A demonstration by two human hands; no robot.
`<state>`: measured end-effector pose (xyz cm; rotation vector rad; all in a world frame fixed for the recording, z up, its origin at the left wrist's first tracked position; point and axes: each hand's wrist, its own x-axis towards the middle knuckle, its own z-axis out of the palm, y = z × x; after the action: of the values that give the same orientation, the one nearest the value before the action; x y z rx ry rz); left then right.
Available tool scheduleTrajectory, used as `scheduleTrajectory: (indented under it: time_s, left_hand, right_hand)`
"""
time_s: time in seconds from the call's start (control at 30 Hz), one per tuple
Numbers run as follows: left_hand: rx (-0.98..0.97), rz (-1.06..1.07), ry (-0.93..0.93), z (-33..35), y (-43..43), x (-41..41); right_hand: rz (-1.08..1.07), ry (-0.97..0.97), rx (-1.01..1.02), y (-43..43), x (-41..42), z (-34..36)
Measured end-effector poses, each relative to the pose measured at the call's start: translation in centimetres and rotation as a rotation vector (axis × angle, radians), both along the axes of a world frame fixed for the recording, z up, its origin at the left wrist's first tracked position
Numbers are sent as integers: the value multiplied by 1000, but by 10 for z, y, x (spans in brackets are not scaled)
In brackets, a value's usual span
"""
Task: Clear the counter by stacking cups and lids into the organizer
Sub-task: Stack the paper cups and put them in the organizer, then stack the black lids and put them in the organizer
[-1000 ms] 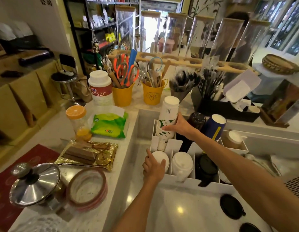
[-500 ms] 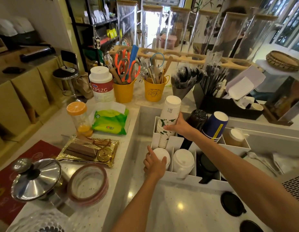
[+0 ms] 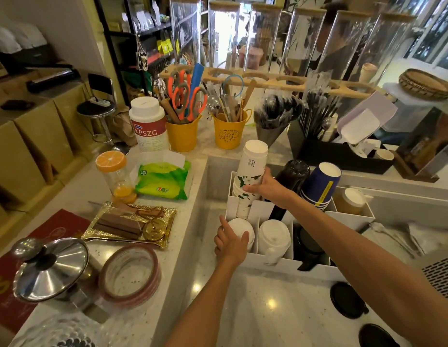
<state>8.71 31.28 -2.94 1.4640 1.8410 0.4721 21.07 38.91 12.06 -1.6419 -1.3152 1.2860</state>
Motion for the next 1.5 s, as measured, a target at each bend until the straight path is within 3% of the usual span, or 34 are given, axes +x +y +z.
scheduleTrajectory:
  time_s: [0.57,0.73,0.9,1.0,1.2,1.5]
  left_hand:
    - [-28,-22,-2,7,-1,-3]
    - [-33,-44,-108,27,-3,-18]
    - [363,-134,16,62,-37,-12]
    - [457,-265,-121,74,-72,1]
    - [163,-484,-292,47,-165,20]
    - [-165,-625,-222,-24,-265,46]
  right_hand:
    - [7,-30,81,-14,9,6]
    - [-51,-264,196,-42,18,47]
    - [-148,-125,415,-110,35,83]
    - [-248,-78,443,-170,52,73]
    - [-503,-38,215,-312,81,-30]
    - [-608,-68,-181,-475,76,-162]
